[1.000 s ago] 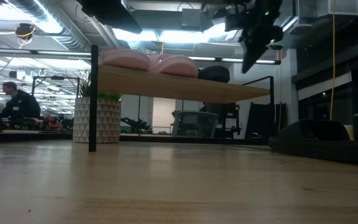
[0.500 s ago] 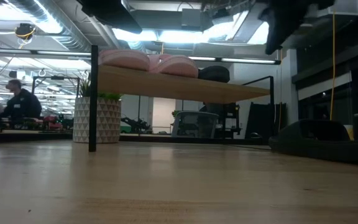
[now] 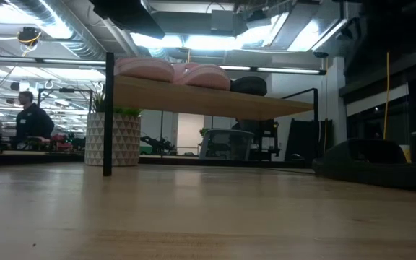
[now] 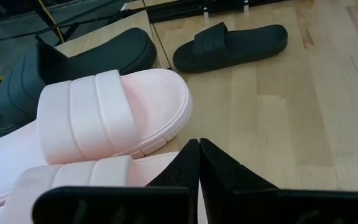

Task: Pick and place slides into the shelf
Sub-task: Put the black slide on the shelf

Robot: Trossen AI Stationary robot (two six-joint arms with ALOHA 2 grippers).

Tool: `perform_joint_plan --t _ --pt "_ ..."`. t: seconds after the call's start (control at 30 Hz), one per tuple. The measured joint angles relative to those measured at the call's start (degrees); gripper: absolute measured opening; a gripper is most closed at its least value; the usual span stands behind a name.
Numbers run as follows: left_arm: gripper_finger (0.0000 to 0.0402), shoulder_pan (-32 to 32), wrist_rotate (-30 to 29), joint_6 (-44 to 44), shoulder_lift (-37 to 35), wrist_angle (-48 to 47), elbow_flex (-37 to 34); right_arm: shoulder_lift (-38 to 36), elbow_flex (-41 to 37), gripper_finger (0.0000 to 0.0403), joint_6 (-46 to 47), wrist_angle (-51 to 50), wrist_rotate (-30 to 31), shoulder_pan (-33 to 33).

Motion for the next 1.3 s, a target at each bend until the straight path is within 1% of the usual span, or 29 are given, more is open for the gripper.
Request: perform_joint_plan --t 0.1,0.2,0.27,0.4,0.5,0.67,0.8,0.9,1.0,1.07,1.2,1.3 --pt "0.0004 0.0 0.1 -1.5 0.0 0.0 0.0 0.9 -0.8 0.0000 1.5 -0.4 0.1 1.6" --pt "0.0004 0.0 0.1 -2.7 0.0 0.0 0.0 2.1 -0.9 0.0000 3.2 -3.3 0.1 3.6" --pt "0.0004 0.0 0.1 -3.6 0.0 0.0 0.0 2.9 -0.9 0.0000 6.5 -6.8 0.3 4.8" --pt "0.0004 0.0 0.0 -6.2 0.8 0.1 0.0 5.2 -0.9 0.0000 13.4 -12.5 3.0 8.3" --pt "0.0004 -0.3 -0.1 -7.2 3.2 2.0 -0.1 6.6 -0.9 0.0000 15.5 -13.9 4.4 11.5" --pt "0.0004 -3.2 0.4 -6.4 7.3 12.2 -3.4 6.9 -0.9 0.0000 19.8 -14.0 6.9 16.4" --pt "0.0004 -7.5 0.5 -5.8 7.8 19.3 -4.4 6.7 -0.9 0.0000 23.8 -15.0 7.5 19.5" --pt "0.0004 -10.9 0.5 -3.8 7.8 22.6 -5.0 6.7 -0.9 0.0000 27.0 -15.3 7.7 20.9" --pt "0.0004 -13.3 0.0 -3.4 7.8 25.0 -6.2 6.7 -2.6 0.0000 28.3 -13.9 12.0 22.6" --pt "0.0004 -14.1 -0.3 -3.6 7.8 26.7 -7.9 6.7 -4.8 0.0000 28.5 -13.7 13.4 23.3" --pt "0.0004 -14.0 -0.4 -3.8 7.8 31.5 -11.1 6.7 -9.0 0.0001 30.4 -13.8 11.8 23.4" --pt "0.0004 -13.2 -0.4 -3.9 7.8 33.7 -12.6 6.7 -11.2 0.0010 31.4 -11.9 11.5 23.1"
